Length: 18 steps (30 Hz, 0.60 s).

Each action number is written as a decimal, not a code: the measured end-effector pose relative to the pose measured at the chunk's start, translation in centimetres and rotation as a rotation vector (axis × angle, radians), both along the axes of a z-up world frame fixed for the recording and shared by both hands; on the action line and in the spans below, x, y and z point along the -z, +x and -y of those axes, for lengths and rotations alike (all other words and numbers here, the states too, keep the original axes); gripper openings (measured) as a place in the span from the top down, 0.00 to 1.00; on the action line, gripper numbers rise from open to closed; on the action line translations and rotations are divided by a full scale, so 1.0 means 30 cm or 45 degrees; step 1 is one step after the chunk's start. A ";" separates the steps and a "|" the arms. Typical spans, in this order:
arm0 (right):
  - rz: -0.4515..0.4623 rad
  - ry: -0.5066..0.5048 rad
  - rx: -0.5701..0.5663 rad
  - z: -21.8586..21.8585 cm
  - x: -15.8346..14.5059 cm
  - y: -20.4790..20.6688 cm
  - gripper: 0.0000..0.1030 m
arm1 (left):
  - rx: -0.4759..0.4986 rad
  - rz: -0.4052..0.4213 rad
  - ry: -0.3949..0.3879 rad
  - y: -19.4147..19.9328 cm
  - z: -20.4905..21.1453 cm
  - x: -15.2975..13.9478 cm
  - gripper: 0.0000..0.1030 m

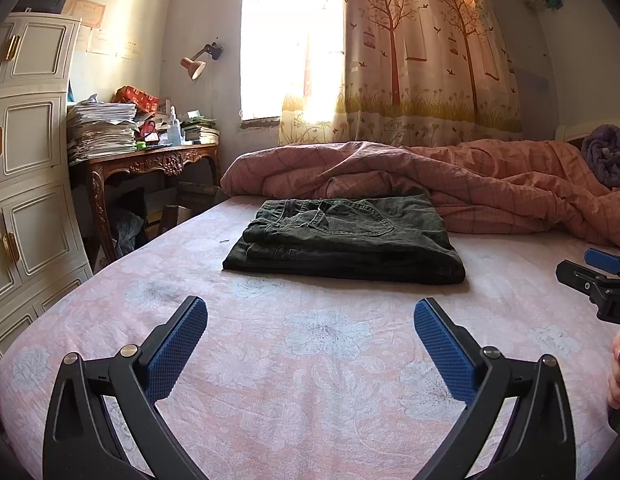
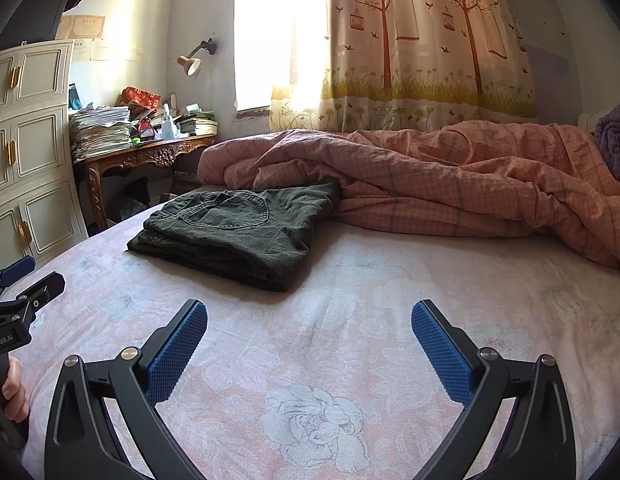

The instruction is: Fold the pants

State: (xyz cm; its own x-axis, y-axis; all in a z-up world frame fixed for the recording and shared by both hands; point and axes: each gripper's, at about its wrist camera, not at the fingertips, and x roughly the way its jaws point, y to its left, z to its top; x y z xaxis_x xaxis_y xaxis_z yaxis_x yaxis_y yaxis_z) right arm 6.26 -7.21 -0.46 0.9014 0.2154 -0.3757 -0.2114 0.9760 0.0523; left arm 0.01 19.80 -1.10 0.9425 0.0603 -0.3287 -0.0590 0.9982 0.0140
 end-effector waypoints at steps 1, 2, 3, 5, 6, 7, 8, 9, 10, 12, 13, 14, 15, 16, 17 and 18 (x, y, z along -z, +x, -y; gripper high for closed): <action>0.000 0.000 0.000 0.000 0.000 0.000 0.01 | 0.001 -0.001 0.001 0.001 -0.003 0.000 0.01; 0.000 0.000 0.000 0.000 0.000 0.001 0.01 | 0.000 -0.004 0.001 0.003 -0.005 0.001 0.01; -0.001 0.000 0.000 0.001 0.000 0.001 0.01 | 0.000 -0.006 0.001 0.003 -0.007 0.003 0.01; 0.000 0.000 -0.001 0.001 0.000 0.001 0.01 | 0.001 -0.008 0.001 0.005 -0.012 0.006 0.00; 0.000 0.000 0.000 0.001 -0.001 0.000 0.01 | 0.001 -0.008 0.001 0.004 -0.013 0.007 0.00; 0.000 0.000 -0.001 0.001 -0.001 0.001 0.01 | 0.001 -0.007 0.001 0.005 -0.012 0.006 0.01; -0.001 0.000 -0.001 0.001 -0.001 0.001 0.01 | 0.001 -0.008 0.002 0.005 -0.012 0.006 0.00; -0.001 0.000 -0.001 0.001 -0.001 0.001 0.01 | 0.001 -0.008 0.003 0.005 -0.013 0.006 0.00; -0.001 0.000 0.000 0.002 -0.001 0.001 0.01 | 0.001 -0.007 0.003 0.005 -0.012 0.005 0.00; -0.001 0.000 -0.001 0.002 -0.001 0.001 0.01 | 0.001 -0.006 0.004 0.005 -0.013 0.006 0.00; -0.001 0.000 -0.001 0.003 -0.001 0.001 0.01 | 0.001 -0.006 0.005 0.005 -0.014 0.006 0.00; -0.002 -0.001 -0.001 0.003 -0.001 -0.001 0.01 | 0.001 -0.008 0.003 0.005 -0.012 0.005 0.00; -0.001 0.000 -0.001 0.003 -0.002 0.001 0.01 | 0.001 -0.008 0.004 0.005 -0.013 0.006 0.00; -0.001 0.000 -0.001 0.003 -0.002 0.001 0.01 | 0.001 -0.007 0.003 0.005 -0.012 0.005 0.00; -0.002 0.000 -0.001 0.003 -0.002 0.001 0.01 | 0.001 -0.008 0.002 0.005 -0.012 0.005 0.00; -0.002 0.000 -0.001 0.003 -0.002 0.001 0.01 | 0.002 -0.008 0.002 0.005 -0.012 0.005 0.00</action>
